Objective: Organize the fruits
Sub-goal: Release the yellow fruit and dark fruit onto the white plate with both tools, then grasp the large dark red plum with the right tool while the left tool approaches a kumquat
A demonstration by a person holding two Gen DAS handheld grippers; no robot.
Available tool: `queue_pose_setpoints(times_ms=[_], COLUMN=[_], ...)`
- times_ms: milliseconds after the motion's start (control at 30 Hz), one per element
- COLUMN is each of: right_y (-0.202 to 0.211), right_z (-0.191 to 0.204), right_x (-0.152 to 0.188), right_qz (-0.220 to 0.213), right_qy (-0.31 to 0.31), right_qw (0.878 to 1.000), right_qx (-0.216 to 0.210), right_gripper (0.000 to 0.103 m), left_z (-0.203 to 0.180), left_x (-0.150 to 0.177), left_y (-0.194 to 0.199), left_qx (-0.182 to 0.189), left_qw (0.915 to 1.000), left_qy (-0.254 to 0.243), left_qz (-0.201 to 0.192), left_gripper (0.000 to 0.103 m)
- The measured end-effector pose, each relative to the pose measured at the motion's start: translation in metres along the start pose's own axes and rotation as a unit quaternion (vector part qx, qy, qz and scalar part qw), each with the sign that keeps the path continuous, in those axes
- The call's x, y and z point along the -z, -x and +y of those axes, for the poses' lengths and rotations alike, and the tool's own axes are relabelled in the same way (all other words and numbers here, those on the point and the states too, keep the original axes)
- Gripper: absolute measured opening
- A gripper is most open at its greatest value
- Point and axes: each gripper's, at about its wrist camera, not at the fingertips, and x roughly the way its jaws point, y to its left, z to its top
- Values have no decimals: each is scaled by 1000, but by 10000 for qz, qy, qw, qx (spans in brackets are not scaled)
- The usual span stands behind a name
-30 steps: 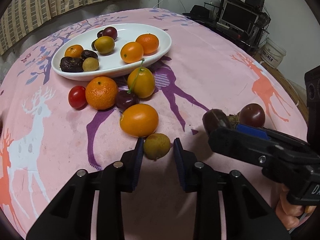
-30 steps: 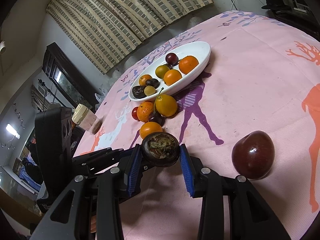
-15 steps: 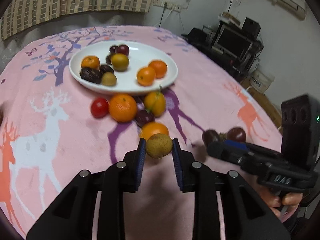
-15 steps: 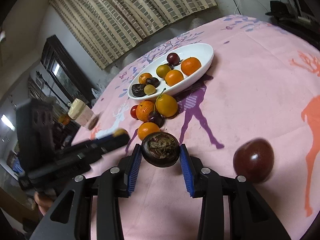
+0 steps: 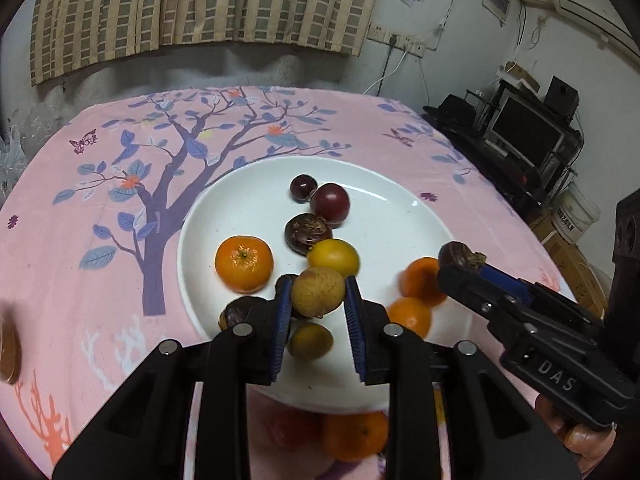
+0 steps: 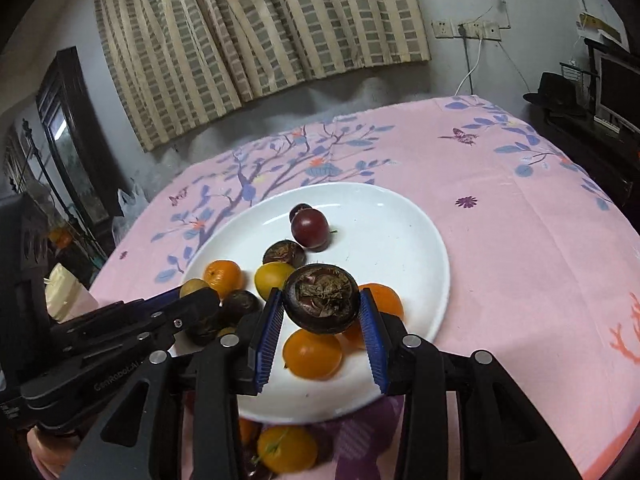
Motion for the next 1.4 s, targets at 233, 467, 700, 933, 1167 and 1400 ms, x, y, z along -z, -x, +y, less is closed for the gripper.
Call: queue_pose_setpoints(times_ms=[233, 467, 700, 933, 1167, 1400], right_y=[8, 43, 84, 118, 127, 121], right_z=[3, -3, -8, -41, -43, -47], right_x=[5, 19, 65, 103, 137, 148], right_qz=[-52, -277, -452, -28, 362, 603], right_qy=[257, 33, 291, 24, 313, 392], right_qw=[9996, 9993, 9985, 9988, 9939, 9907], right_qx=[-62, -229, 85, 487, 993, 1155], right_gripper=[60, 64, 64, 68, 68, 68], left_z=[13, 10, 2, -4, -17, -13], left_x=[-5, 12, 55, 90, 112, 114], left_y=[-12, 41, 70, 87, 92, 92], left_qx=[-392, -470, -502, -282, -321, -349], left_qw=[9991, 9977, 9975, 9988, 9986, 9987], left_qy=[163, 216, 185, 105, -124, -63], left_qz=[-1, -437, -466, -393, -397, -364], left_gripper=[73, 92, 96, 96, 96, 96])
